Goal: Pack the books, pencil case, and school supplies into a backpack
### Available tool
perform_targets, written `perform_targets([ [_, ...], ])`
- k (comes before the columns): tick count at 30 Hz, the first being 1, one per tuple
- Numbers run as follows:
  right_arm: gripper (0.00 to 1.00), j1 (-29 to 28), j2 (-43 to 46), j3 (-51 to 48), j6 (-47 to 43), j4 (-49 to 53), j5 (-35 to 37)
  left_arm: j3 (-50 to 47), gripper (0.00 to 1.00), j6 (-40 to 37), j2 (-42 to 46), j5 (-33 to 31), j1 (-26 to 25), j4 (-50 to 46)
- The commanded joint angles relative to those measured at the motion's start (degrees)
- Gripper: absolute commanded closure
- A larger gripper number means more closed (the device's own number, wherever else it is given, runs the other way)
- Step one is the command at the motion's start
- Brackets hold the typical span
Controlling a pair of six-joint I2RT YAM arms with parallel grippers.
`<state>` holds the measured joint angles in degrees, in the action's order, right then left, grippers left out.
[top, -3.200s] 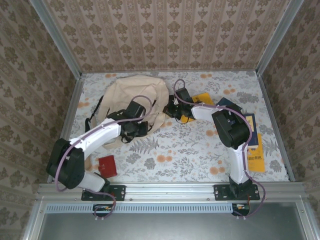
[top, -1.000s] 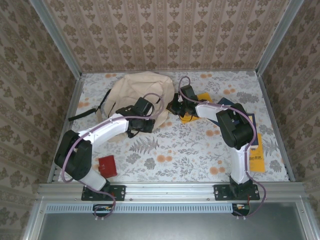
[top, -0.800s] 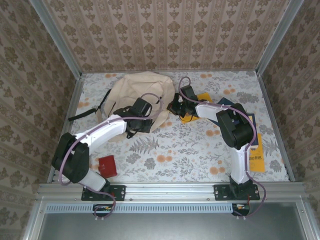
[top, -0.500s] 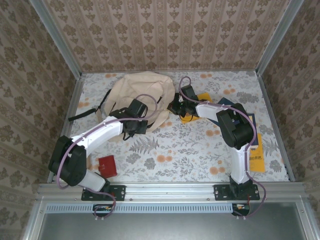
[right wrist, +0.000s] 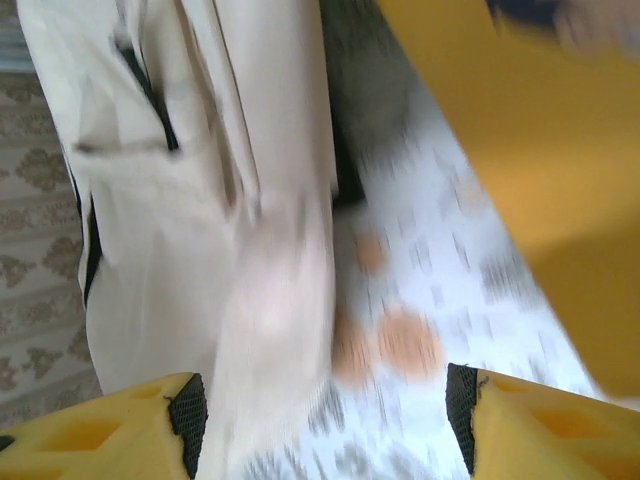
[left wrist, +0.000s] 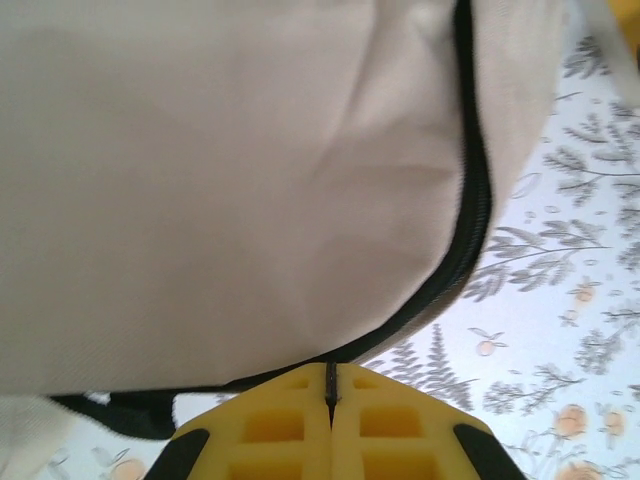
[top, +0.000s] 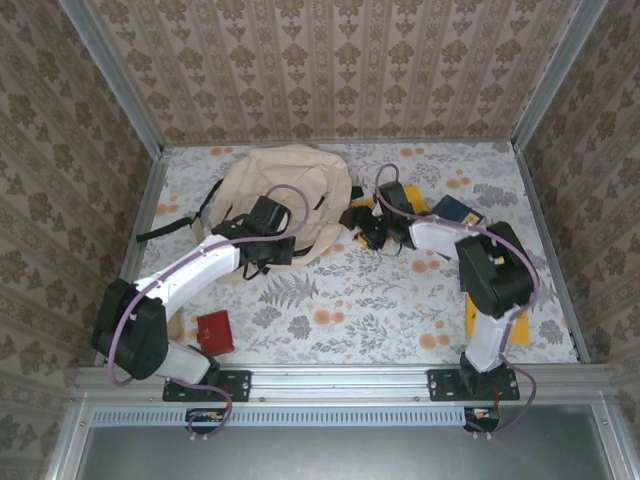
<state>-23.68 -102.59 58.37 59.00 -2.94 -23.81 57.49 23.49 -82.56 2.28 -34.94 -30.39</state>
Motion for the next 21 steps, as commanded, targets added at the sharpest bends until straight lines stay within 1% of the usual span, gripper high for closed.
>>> perform_targets([
  [1, 0.32, -3.16, 4.71, -6.72, 6.34, -1.81, -2.49, 2.98, 1.00, -2.11, -1.91, 5.60, -0.65, 2.14],
  [4, 0.33, -5.04, 3.87, -10.46, 12.82, -12.13, -4.04, 4.62, 1.00, -2.83, -2.73, 6.10, -1.25, 1.92],
  [7, 0.35, -6.41, -0.63, -7.42, 14.79, -15.93, -6.01, 5.74, 1.00, -2.99, -3.44, 6.68, -1.54, 1.75],
  [8, 0.36, -6.63, -2.00, -6.98, 15.78, -18.62, -6.52, 6.08, 1.00, -3.15, -3.54, 6.76, -1.60, 1.61],
  [10, 0.42, -6.90, -4.50, -6.33, 18.18, -23.19, -6.85, 6.33, 1.00, -3.18, -3.59, 6.59, -1.80, 1.13],
  [13, 0.48, -6.99, -6.95, -5.81, 20.39, -27.42, -7.05, 6.52, 1.00, -3.16, -3.55, 6.24, -1.80, 0.79],
  [18, 0.60, -6.90, -8.03, -5.23, 19.83, -28.18, -6.14, 6.66, 1.00, -2.98, -3.69, 6.24, -1.89, 0.77],
  [20, 0.67, -6.74, -8.20, -4.79, 18.94, -27.59, -5.40, 6.70, 1.00, -2.91, -3.74, 5.98, -1.84, 0.69],
  [21, 0.74, -6.56, -8.45, -4.36, 18.20, -27.34, -5.16, 6.71, 1.00, -2.94, -3.69, 5.70, -1.84, 0.60],
])
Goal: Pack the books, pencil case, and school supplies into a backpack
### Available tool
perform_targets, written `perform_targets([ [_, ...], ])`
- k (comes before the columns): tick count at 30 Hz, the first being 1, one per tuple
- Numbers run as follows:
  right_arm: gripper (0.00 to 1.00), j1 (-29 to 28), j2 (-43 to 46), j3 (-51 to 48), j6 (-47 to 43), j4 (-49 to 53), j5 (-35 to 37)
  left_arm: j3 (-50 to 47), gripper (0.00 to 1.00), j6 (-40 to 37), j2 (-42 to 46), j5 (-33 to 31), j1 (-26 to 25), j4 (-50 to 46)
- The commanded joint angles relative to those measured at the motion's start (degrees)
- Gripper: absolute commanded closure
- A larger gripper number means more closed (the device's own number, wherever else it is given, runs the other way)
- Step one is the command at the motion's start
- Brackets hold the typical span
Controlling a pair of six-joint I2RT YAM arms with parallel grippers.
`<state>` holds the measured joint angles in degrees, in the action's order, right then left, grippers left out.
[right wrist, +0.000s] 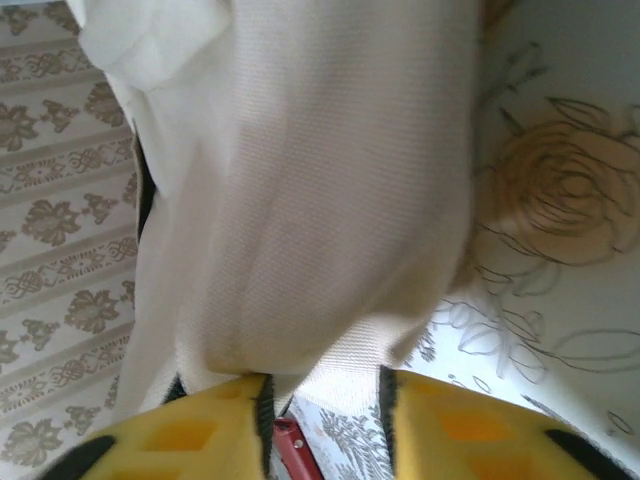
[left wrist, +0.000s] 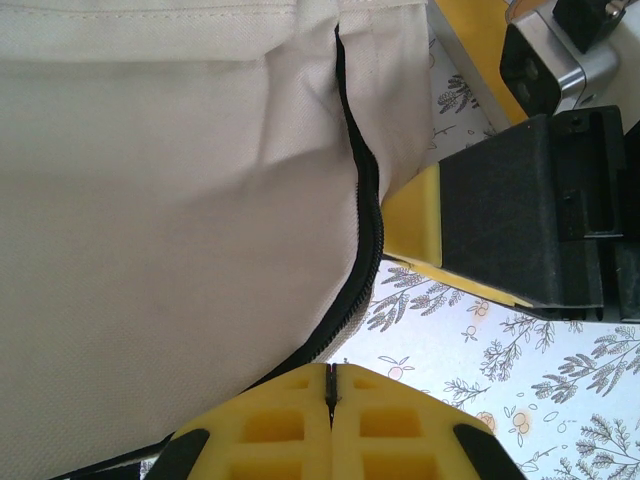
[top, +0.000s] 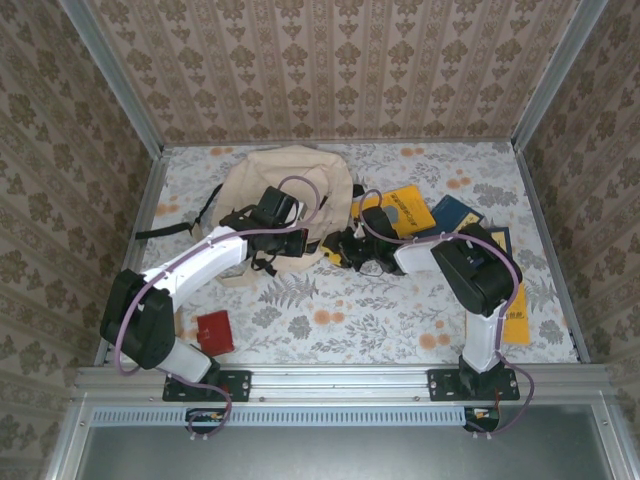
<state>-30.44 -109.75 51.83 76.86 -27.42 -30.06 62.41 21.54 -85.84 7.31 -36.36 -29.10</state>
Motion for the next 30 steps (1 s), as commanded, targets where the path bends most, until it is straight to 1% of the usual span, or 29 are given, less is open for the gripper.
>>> perform_targets([
  [1, 0.80, 0.41, -1.42, 2.59, -0.30, -2.46, 1.34, 1.85, 1.00, -0.89, -0.42, 0.32, -0.36, -0.86],
  [3, 0.93, 1.09, -1.25, 3.22, -2.64, -0.48, 2.88, 1.96, 1.00, -0.60, -0.31, -0.96, -0.20, -1.61],
  [5, 1.00, 1.92, -0.49, 3.71, -5.46, 2.20, 4.65, 1.87, 1.00, -0.15, 0.08, -2.84, 0.20, -2.70],
  [10, 1.00, 5.34, 2.34, 3.54, -11.78, 7.98, 8.93, -1.29, 1.00, 1.30, 3.20, -7.57, 3.14, -5.87],
  [15, 1.00, 8.71, 4.14, 3.83, -15.51, 13.54, 11.82, -6.77, 1.00, 2.79, 7.49, -10.87, 9.29, -7.81],
  [16, 1.00, 9.02, 4.16, 4.11, -15.81, 13.91, 11.78, -7.47, 1.00, 2.60, 8.16, -10.32, 9.84, -7.62],
  [17, 1.00, 9.11, 3.99, 4.53, -15.99, 14.13, 10.91, -7.99, 1.00, 2.11, 9.03, -9.18, 11.44, -7.13],
  [19, 1.00, 8.43, 4.08, 4.51, -15.01, 13.43, 8.26, -8.10, 1.00, 0.69, 9.82, -5.28, 11.76, -5.44],
  [20, 0.96, 7.54, 4.43, 3.97, -13.85, 12.63, 6.97, -7.82, 1.00, -0.10, 9.91, -2.75, 11.43, -4.64],
  [22, 0.65, 5.54, 5.36, 2.83, -10.87, 12.05, 5.37, -7.27, 1.00, -0.74, 9.70, -0.48, 10.58, -3.14],
  [23, 0.50, 4.29, 5.68, 2.08, -9.32, 11.20, 4.45, -6.71, 1.00, -1.07, 9.29, -0.04, 9.01, -2.74],
  [24, 0.42, 2.95, 5.78, 1.63, -7.76, 10.82, 3.90, -6.04, 1.00, -1.23, 8.68, 0.07, 8.34, -2.68],
  [25, 0.38, 1.81, 5.76, 1.51, -6.75, 10.69, 3.41, -5.53, 1.00, -1.37, 8.08, 0.02, 8.05, -2.71],
  [27, 0.34, -0.76, 4.85, 1.71, -4.81, 10.51, 2.65, -4.38, 1.00, -1.35, 6.82, -0.17, 7.72, -2.80],
  [30, 0.36, -2.65, 2.55, 1.86, -1.54, 8.35, 2.72, -3.70, 1.00, -1.35, 6.13, -0.27, 7.38, -2.85],
])
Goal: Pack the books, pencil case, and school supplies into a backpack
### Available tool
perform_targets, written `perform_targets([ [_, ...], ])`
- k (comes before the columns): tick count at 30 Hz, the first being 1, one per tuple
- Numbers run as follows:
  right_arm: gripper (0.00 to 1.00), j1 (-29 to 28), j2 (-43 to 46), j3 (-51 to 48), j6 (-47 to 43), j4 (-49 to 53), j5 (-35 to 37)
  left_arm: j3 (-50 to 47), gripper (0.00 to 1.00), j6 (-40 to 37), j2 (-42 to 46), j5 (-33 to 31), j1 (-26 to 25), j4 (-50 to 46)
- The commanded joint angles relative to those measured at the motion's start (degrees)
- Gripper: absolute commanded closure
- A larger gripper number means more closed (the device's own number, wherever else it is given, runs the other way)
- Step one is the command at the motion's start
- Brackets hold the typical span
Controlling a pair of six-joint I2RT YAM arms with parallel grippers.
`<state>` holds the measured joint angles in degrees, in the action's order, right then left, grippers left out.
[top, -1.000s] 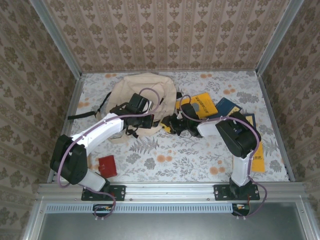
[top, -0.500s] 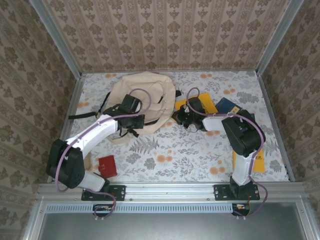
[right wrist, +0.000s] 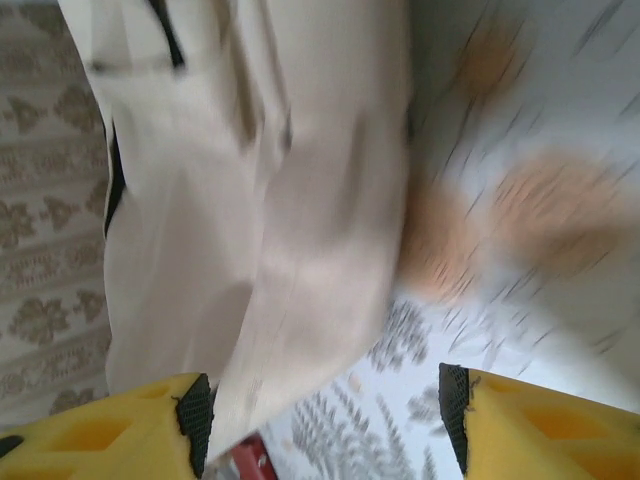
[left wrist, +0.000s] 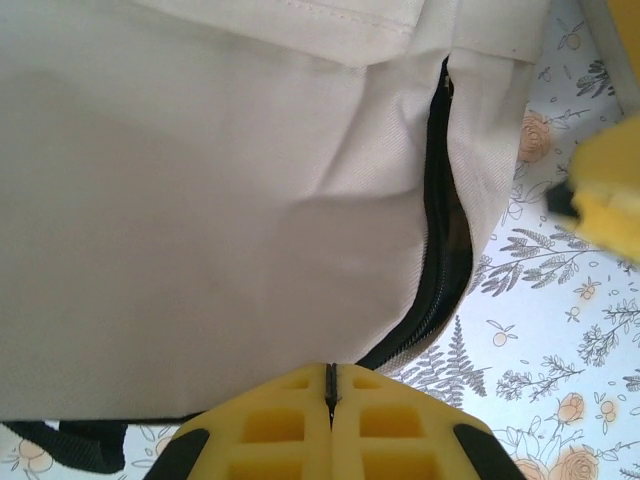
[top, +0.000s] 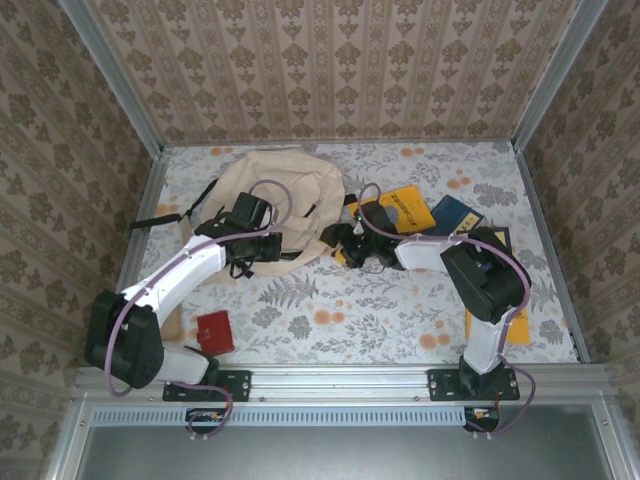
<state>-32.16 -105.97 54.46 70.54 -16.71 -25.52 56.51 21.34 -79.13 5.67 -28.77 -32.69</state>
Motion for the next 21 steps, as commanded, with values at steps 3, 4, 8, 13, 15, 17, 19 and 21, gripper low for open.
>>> perform_targets([
  [3, 0.38, -1.17, -4.02, -0.42, 7.17, -5.01, -2.24, 2.51, 1.00, -0.88, -0.61, 1.43, -0.36, 0.85],
  [4, 0.39, -1.15, -4.65, -0.13, 7.32, -5.46, -2.34, 2.47, 1.00, -0.91, -0.51, 1.51, -0.41, 0.87],
  [8, 0.43, -1.15, -7.69, 2.02, 7.46, -8.45, -2.43, 2.42, 1.00, -0.65, -0.67, 1.71, -0.59, 0.99],
  [13, 0.56, -0.89, -9.79, 3.90, 6.71, -11.97, -1.42, 2.35, 1.00, -0.44, -0.66, 1.24, -0.58, 0.71],
  [15, 0.76, -0.75, -10.32, 4.34, 6.46, -12.21, -1.25, 2.46, 1.00, -0.46, -0.57, 0.80, -0.50, 0.39],
  [17, 0.93, -0.39, -9.53, 4.00, 5.11, -11.06, -0.07, 2.56, 1.00, -0.39, -0.58, -0.22, -0.49, -0.21],
  [19, 1.00, 0.68, -7.67, 3.75, 1.89, -7.12, 1.61, 2.56, 1.00, -0.31, -0.34, -2.09, -0.42, -1.32],
  [21, 1.00, 2.85, -5.41, 2.77, -1.16, -4.18, 2.84, 2.14, 1.00, -0.33, 0.24, -3.89, -0.15, -2.25],
])
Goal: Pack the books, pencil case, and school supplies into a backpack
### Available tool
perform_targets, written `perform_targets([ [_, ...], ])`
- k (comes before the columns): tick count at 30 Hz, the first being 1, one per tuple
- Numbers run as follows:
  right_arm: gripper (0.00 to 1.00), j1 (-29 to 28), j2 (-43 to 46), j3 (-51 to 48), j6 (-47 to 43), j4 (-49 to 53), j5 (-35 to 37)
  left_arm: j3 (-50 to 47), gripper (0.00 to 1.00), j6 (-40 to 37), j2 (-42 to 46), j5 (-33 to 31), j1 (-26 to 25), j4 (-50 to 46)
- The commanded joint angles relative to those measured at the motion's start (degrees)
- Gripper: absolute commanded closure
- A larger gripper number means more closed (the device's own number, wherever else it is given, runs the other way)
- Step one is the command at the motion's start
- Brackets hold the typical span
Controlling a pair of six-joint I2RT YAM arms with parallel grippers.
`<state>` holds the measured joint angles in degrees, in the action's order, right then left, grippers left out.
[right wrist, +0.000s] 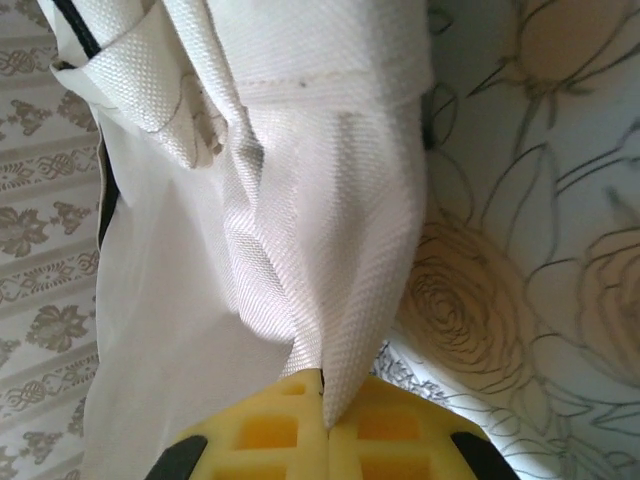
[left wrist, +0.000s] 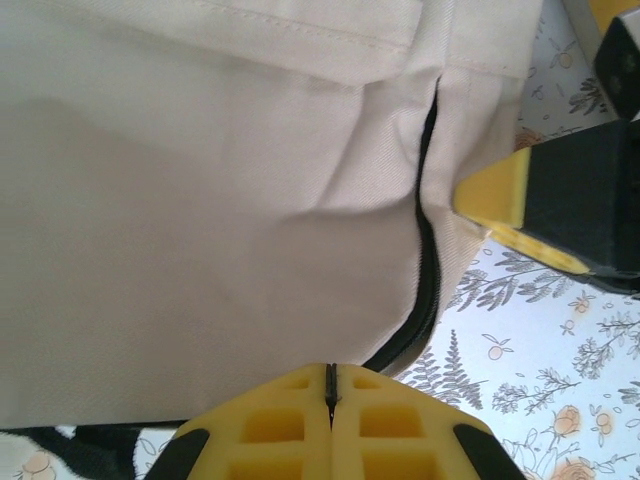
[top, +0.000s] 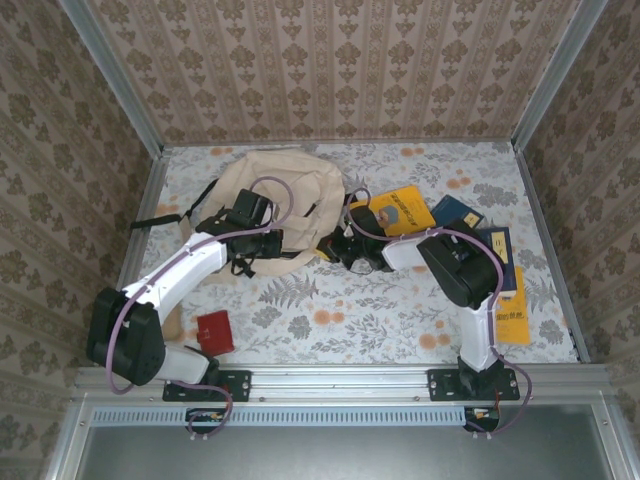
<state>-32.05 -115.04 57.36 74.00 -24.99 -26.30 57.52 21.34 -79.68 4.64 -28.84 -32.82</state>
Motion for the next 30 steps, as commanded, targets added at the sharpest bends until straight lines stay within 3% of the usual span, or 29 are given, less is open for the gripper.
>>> perform_targets([
  [1, 1.00, 4.25, 4.92, -0.76, -6.49, 5.65, 4.33, 0.50, 1.00, -0.29, 1.29, -3.50, 0.33, -2.44],
  [9, 1.00, 14.96, 7.13, 2.54, -18.28, 16.86, 4.43, -5.10, 1.00, 1.06, 4.51, -6.59, 6.48, -1.61],
  [13, 1.00, 17.60, 5.32, 6.15, -20.94, 18.78, 2.62, -5.75, 1.00, 0.48, 4.71, -4.38, 9.06, 1.71],
  [14, 0.94, 17.60, 5.49, 6.72, -21.39, 19.20, 1.89, -5.49, 1.00, 0.02, 4.69, -2.68, 9.00, 2.63],
  [16, 0.59, 17.51, 8.07, 5.89, -20.82, 19.95, 0.74, -4.69, 1.00, -0.77, 4.59, 2.43, 8.61, 4.89],
  [17, 0.47, 17.41, 10.13, 4.44, -20.10, 19.96, 0.81, -4.17, 1.00, -1.15, 4.54, 3.86, 8.17, 5.65],
  [19, 0.34, 16.88, 15.46, 0.53, -17.68, 21.12, 1.63, -2.60, 1.00, -2.80, 4.04, 4.88, 6.06, 6.18],
  [25, 0.31, 10.47, 27.61, -10.01, -6.06, 21.06, 3.50, 2.50, 1.00, -4.37, 0.28, 6.58, 0.97, 6.27],
  [30, 0.37, 4.46, 28.38, -9.89, 1.39, 20.60, 4.60, 6.10, 1.00, -4.39, -2.19, 8.96, -2.61, 7.13],
])
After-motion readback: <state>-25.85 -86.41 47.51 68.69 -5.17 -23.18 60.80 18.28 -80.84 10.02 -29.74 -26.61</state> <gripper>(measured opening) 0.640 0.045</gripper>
